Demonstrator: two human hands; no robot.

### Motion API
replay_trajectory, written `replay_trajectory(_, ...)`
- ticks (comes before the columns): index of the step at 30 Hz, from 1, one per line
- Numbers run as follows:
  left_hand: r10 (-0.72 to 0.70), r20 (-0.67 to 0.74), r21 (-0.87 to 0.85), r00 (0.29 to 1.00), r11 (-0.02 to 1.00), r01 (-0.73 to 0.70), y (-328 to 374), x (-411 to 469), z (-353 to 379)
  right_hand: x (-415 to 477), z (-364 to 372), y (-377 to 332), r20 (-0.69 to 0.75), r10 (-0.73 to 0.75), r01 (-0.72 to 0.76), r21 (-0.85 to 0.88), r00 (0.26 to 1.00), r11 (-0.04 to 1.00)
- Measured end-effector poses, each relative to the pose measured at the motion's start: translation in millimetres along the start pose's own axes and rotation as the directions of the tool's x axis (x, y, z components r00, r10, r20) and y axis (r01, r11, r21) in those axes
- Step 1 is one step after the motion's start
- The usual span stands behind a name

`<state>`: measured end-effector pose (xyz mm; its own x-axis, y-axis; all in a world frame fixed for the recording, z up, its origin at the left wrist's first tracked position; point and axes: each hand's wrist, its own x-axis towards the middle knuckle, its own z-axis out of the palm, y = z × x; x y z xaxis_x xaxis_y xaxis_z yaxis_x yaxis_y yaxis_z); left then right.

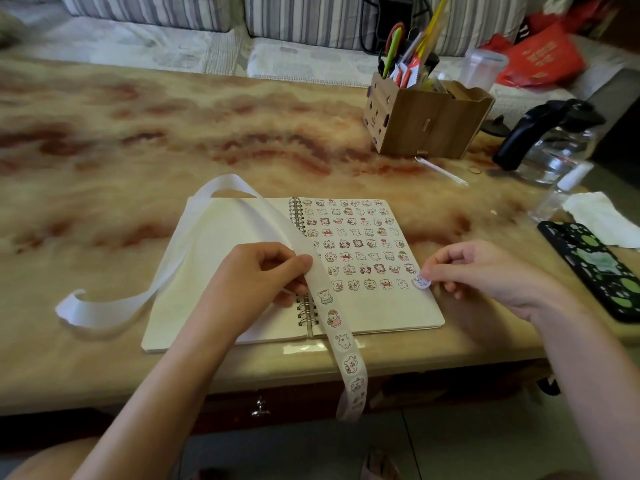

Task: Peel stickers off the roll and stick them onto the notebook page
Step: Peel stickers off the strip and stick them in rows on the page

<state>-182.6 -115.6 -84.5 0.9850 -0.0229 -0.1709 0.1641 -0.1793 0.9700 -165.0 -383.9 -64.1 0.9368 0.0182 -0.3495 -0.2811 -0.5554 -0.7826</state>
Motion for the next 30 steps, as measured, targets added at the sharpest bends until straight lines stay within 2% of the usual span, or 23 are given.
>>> replay_trajectory(30,0.009,-0.01,0.025,1.0,1.0,-0.008,0.7,-0.9,0.6,0.9,8.4,-1.7,-0.046,-0.003,0.001,-0.05,0.999,0.999)
